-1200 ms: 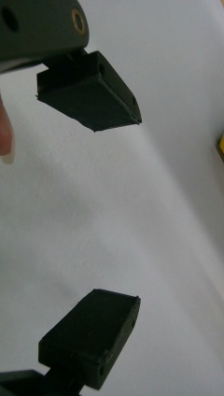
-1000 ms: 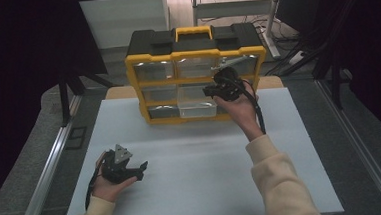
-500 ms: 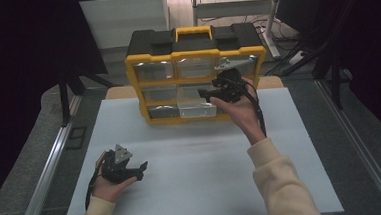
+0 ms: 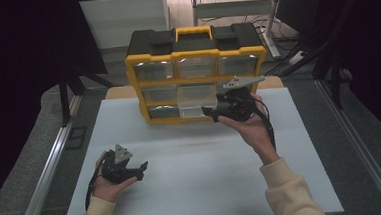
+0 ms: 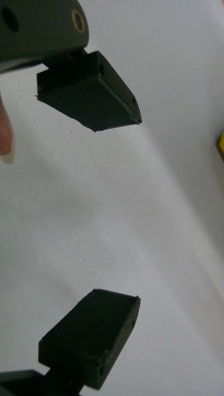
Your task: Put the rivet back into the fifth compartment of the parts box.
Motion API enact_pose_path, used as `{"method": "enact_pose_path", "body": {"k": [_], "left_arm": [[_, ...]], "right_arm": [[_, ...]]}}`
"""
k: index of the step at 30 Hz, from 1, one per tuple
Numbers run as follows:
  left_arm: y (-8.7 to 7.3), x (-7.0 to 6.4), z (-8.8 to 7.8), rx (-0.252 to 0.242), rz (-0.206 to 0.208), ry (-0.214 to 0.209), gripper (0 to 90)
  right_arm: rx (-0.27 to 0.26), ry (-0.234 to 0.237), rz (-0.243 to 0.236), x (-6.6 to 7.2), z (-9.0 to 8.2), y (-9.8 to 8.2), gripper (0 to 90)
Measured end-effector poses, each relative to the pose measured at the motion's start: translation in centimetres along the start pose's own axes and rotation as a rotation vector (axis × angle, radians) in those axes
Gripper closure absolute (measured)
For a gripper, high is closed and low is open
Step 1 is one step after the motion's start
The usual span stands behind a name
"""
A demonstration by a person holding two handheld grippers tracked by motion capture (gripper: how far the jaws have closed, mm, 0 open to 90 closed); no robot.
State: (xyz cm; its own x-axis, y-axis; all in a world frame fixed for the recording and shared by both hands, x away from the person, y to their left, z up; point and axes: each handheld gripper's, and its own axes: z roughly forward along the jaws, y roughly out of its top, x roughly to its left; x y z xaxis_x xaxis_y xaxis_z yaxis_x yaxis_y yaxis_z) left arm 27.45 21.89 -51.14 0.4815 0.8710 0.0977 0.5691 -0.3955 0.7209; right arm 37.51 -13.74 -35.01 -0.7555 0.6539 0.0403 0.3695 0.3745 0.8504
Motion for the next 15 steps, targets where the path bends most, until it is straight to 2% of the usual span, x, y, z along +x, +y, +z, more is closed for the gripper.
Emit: {"method": "enact_pose_path", "body": {"k": [7, 15], "left_arm": [[-0.1, 0.0, -0.1, 0.004, 0.001, 0.004, 13.1], [-0.2, 0.0, -0.2, 0.001, -0.004, 0.003, 13.1]], "right_arm": [[0.035, 0.039, -0.009, 0.6, -0.1, -2.4, 28.7], [0.058, 0.032, -0.001, 0.7, 0.2, -4.9, 28.9]]}}
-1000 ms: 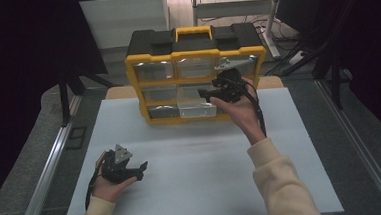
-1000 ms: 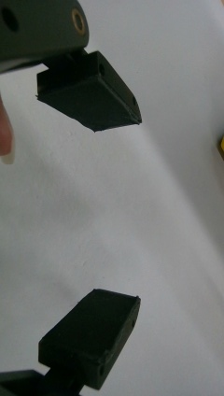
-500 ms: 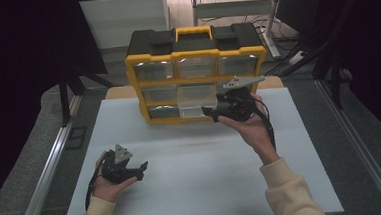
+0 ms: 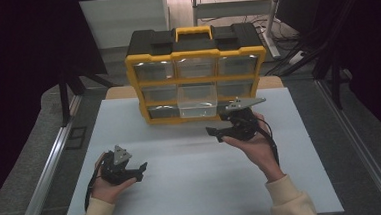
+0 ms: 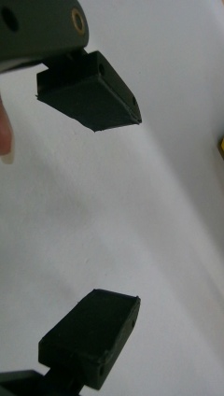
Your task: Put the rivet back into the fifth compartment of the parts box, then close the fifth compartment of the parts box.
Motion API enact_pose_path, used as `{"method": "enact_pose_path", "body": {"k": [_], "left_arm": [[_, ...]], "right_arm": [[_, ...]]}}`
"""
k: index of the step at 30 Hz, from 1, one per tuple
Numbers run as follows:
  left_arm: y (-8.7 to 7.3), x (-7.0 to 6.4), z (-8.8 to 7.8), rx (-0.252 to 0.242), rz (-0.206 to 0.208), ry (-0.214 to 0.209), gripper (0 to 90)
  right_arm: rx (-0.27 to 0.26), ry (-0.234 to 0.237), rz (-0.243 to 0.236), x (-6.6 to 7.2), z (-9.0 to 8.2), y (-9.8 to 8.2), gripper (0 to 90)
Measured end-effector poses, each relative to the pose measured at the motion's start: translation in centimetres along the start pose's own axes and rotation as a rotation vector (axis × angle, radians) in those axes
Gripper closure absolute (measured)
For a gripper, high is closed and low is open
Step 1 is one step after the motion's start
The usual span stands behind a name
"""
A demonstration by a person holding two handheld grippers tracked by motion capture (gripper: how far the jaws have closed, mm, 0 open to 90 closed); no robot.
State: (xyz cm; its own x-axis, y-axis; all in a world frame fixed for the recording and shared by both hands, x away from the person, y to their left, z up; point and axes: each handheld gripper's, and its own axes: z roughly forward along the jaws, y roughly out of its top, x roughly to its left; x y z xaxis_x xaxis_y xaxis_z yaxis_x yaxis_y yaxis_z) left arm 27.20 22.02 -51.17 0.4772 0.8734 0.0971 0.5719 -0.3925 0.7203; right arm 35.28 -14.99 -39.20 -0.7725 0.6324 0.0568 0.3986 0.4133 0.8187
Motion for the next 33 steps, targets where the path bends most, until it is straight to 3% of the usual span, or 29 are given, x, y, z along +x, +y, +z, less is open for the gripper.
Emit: {"method": "enact_pose_path", "body": {"k": [10, 19, 33], "left_arm": [[0.1, 0.0, 0.2, 0.000, 0.002, -0.003, 13.1], [0.2, 0.0, 0.2, -0.002, 0.005, -0.014, 13.1], [0.3, -0.1, 0.2, -0.002, 0.012, -0.003, 13.1]], "right_arm": [[0.048, 0.003, -0.022, 0.0, 0.4, -2.0, 29.5], [0.075, 0.000, -0.011, 0.0, 0.9, -3.7, 29.5], [0.078, 0.000, 0.023, 0.2, 1.7, -3.8, 25.2]]}}
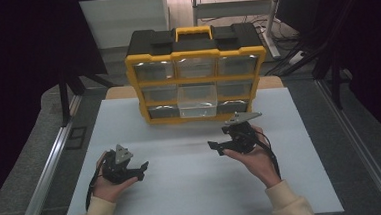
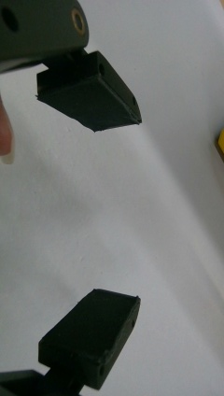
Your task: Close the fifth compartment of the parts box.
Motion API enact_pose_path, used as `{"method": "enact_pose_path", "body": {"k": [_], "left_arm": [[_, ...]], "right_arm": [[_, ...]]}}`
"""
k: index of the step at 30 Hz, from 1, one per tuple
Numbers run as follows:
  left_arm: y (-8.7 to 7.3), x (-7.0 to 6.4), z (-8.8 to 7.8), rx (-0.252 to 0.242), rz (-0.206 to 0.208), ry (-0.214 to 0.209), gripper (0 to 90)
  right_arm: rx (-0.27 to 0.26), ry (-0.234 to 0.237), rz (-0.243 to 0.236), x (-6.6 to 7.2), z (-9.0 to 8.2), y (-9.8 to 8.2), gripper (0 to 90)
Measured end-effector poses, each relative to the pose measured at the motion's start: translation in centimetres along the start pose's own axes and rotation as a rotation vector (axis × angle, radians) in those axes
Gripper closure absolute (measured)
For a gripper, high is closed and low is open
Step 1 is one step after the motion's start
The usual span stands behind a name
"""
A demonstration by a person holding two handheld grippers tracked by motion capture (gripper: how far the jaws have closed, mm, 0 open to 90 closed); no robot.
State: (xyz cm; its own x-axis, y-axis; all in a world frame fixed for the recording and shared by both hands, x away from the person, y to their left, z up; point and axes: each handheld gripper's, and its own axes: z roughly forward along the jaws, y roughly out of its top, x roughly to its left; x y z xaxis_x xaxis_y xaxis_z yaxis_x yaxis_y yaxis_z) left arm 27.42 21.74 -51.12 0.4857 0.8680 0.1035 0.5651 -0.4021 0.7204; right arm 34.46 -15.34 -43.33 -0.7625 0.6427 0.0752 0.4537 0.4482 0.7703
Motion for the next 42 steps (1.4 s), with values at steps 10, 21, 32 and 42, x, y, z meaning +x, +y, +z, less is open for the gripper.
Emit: {"method": "enact_pose_path", "body": {"k": [10, 21, 32, 42], "left_arm": [[0.0, -0.1, -0.1, 0.001, 0.003, 0.000, 13.1], [0.0, 0.1, -0.1, -0.003, -0.008, 0.003, 13.2], [0.0, 0.1, 0.0, -0.002, -0.005, 0.000, 13.1], [0.0, 0.0, 0.1, 0.002, 0.002, -0.003, 13.1]], "right_arm": [[-0.005, -0.005, -0.095, 1.1, 0.8, 0.6, 68.3], [-0.048, 0.001, -0.086, 1.2, 1.4, 2.1, 89.8], [-0.084, -0.024, -0.087, 1.1, 2.2, 4.0, 89.7], [-0.105, -0.054, -0.052, 0.3, 3.2, 5.3, 89.8]]}}
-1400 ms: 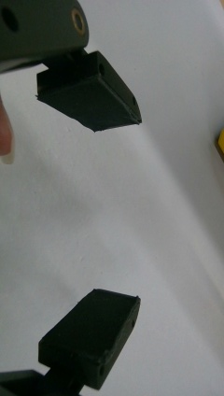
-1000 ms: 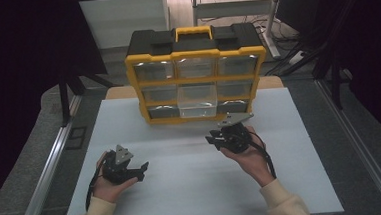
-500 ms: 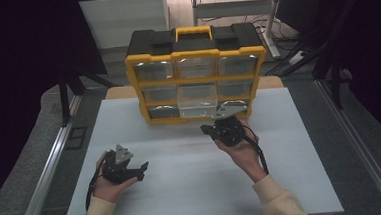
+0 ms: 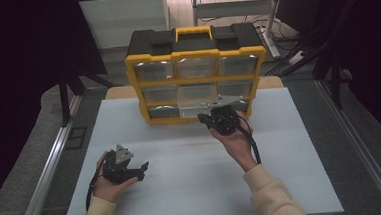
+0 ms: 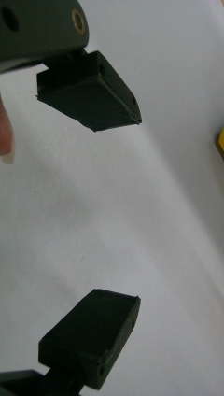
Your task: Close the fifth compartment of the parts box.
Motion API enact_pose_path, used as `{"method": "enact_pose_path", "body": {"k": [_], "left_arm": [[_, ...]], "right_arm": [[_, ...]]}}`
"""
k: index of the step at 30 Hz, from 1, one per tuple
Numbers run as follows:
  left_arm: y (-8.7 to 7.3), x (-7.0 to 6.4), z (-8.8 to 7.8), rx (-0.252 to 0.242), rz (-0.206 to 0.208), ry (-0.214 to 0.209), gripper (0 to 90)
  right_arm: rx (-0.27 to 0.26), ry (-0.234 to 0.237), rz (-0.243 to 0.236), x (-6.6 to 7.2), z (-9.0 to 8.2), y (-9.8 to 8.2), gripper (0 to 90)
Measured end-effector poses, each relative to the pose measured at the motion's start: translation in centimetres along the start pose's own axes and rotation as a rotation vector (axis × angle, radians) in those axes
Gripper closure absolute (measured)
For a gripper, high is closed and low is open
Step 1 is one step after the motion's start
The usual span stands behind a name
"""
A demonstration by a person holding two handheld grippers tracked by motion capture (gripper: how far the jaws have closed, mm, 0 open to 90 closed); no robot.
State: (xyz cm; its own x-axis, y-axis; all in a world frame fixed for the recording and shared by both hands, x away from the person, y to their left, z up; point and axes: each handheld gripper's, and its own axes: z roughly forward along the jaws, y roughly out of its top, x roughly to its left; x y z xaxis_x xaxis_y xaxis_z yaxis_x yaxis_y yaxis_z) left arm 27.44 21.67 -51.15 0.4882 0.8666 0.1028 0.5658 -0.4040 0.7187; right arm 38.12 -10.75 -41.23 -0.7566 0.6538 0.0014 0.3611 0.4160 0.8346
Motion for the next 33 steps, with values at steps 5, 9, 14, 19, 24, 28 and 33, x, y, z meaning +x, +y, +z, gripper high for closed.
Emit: {"method": "enact_pose_path", "body": {"k": [5, 9, 14, 19, 24, 28, 33], "left_arm": [[0.0, 0.0, 0.0, 0.000, 0.000, -0.001, 13.1], [0.0, 0.0, 0.0, 0.000, 0.001, -0.002, 13.1], [0.0, 0.0, 0.0, -0.001, 0.000, -0.001, 13.1], [0.0, -0.1, 0.0, 0.000, 0.002, -0.001, 13.1], [0.0, -0.1, 0.0, 0.003, 0.006, -0.002, 13.1], [0.0, -0.1, 0.0, 0.000, 0.003, -0.001, 13.1], [0.0, -0.1, 0.0, 0.004, 0.007, -0.001, 13.1]], "right_arm": [[0.000, -0.017, -0.001, -0.2, 0.4, 0.3, 89.8], [-0.008, -0.035, 0.011, -0.4, 0.6, 0.6, 89.9], [-0.008, -0.030, 0.023, -0.5, 0.9, 0.7, 89.9], [-0.014, -0.036, 0.022, -0.5, 1.1, 0.7, 89.9], [-0.012, -0.045, 0.023, -0.7, 1.3, 0.8, 89.9], [-0.023, -0.056, 0.035, -1.0, 1.4, 0.8, 89.9], [-0.026, -0.063, 0.045, -1.4, 1.5, 0.8, 89.9]]}}
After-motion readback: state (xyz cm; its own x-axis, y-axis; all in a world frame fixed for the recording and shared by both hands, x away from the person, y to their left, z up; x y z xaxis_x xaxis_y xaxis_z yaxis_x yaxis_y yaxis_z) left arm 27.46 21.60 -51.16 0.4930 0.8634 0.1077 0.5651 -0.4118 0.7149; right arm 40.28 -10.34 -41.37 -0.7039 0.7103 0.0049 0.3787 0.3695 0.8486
